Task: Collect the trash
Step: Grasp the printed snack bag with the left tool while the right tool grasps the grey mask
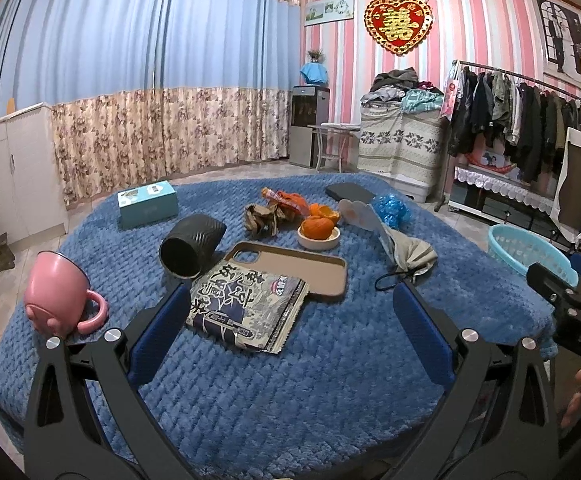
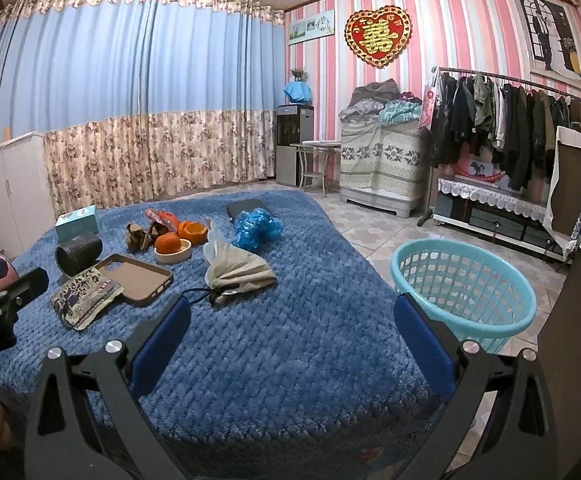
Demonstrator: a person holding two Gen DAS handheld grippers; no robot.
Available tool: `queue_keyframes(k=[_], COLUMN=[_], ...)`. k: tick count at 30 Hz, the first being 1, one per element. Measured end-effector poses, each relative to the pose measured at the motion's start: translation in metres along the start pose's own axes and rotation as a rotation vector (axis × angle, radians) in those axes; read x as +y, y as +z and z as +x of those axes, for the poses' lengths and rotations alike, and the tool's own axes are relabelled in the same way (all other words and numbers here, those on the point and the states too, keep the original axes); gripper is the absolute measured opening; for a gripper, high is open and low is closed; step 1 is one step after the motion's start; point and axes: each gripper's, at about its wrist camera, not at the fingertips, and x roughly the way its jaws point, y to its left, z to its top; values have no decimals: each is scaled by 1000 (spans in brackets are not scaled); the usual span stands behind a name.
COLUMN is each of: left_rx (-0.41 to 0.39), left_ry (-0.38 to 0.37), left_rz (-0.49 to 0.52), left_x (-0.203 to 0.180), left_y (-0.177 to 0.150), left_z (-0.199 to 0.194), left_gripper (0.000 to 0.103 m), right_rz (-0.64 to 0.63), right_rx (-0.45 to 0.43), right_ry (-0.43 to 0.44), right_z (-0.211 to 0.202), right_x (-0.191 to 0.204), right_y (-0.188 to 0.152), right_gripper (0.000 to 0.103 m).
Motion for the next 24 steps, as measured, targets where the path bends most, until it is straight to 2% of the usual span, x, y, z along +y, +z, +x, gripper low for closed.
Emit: queue_keyframes(k=[5, 12, 21, 24], left_rx=[27, 95, 233, 277], left_ry=[19, 56, 82, 44], left_rz=[2, 13, 17, 17], left_x=[7, 25, 31, 30], left_y=[-6, -9, -11, -11], left_z=[8, 46, 99, 110], left_gripper=[98, 98, 98, 98], right_rz=[2, 3, -10, 15], right_rx=[19, 38, 70, 103], right_ry=[-6, -37, -57, -61], right_z=[8, 21, 39, 48], right_x=[-1, -5, 0, -5], right_y=[1, 6, 10, 11], right_gripper=[99, 99, 99, 99])
